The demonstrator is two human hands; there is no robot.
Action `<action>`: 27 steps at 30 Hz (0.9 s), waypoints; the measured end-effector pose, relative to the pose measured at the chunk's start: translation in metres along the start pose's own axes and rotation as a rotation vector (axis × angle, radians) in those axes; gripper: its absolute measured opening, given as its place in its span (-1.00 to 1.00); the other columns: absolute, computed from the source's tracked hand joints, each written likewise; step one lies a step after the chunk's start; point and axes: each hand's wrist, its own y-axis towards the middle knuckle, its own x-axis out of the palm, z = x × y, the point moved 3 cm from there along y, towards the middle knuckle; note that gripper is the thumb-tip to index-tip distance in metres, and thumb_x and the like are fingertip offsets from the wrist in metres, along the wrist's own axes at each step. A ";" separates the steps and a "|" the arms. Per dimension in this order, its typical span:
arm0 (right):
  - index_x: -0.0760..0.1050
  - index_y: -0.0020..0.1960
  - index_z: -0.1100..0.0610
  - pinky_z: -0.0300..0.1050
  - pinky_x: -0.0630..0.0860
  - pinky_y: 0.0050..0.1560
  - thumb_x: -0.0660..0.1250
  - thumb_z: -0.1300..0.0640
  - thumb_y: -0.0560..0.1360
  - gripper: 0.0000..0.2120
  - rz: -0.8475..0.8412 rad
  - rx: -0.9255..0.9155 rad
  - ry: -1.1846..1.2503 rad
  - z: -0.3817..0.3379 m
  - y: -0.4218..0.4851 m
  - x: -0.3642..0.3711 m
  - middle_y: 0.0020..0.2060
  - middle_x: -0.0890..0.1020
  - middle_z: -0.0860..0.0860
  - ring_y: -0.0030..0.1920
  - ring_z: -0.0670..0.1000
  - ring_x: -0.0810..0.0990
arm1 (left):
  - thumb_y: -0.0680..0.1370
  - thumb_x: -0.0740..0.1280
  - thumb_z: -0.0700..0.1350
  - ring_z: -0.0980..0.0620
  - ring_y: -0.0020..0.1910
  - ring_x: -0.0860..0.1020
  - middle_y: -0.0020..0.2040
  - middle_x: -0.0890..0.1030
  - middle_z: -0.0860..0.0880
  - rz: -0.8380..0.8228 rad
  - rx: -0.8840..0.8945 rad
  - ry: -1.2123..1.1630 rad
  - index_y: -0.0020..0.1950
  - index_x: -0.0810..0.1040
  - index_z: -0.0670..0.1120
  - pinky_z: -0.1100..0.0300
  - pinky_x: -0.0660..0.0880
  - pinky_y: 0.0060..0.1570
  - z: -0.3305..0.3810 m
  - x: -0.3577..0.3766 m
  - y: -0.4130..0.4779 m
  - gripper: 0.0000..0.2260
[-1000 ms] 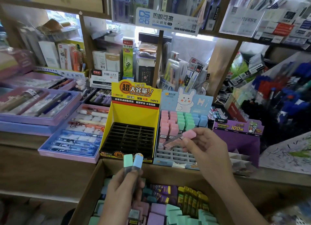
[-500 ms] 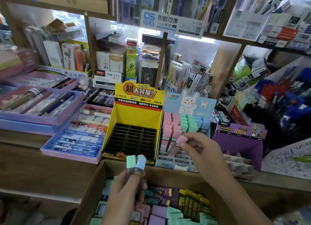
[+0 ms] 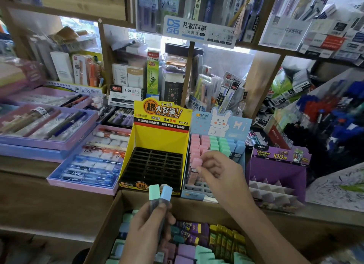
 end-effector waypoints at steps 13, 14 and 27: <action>0.58 -0.07 -0.14 -0.21 0.66 -0.09 0.51 0.19 0.51 -0.77 0.074 0.031 0.034 0.002 -0.008 0.002 -0.19 0.68 -0.20 -0.16 -0.12 0.70 | 0.62 0.30 -0.12 -0.02 -0.47 0.49 -0.22 0.69 -0.21 -0.029 -0.009 -0.064 0.06 0.64 -0.21 0.20 0.39 -0.48 0.003 0.004 -0.006 -0.80; 0.59 -0.06 -0.12 -0.23 0.65 -0.09 0.50 0.19 0.52 -0.79 0.086 0.029 0.037 0.001 -0.011 0.001 -0.18 0.68 -0.19 -0.15 -0.12 0.69 | 0.60 0.32 -0.11 -0.03 -0.46 0.51 -0.19 0.70 -0.22 -0.031 -0.006 -0.067 0.06 0.65 -0.20 0.18 0.40 -0.45 0.003 0.005 -0.006 -0.81; 0.67 0.01 -0.16 -0.18 0.64 -0.22 0.44 -0.13 0.54 -0.91 -0.230 0.243 0.164 -0.013 -0.051 0.017 -0.18 0.74 -0.03 -0.20 -0.03 0.71 | 0.21 0.54 0.13 -0.01 -0.43 0.49 -0.35 0.60 -0.15 -0.050 0.056 -0.030 -0.08 0.71 0.03 0.17 0.37 -0.38 0.005 0.007 -0.011 -0.66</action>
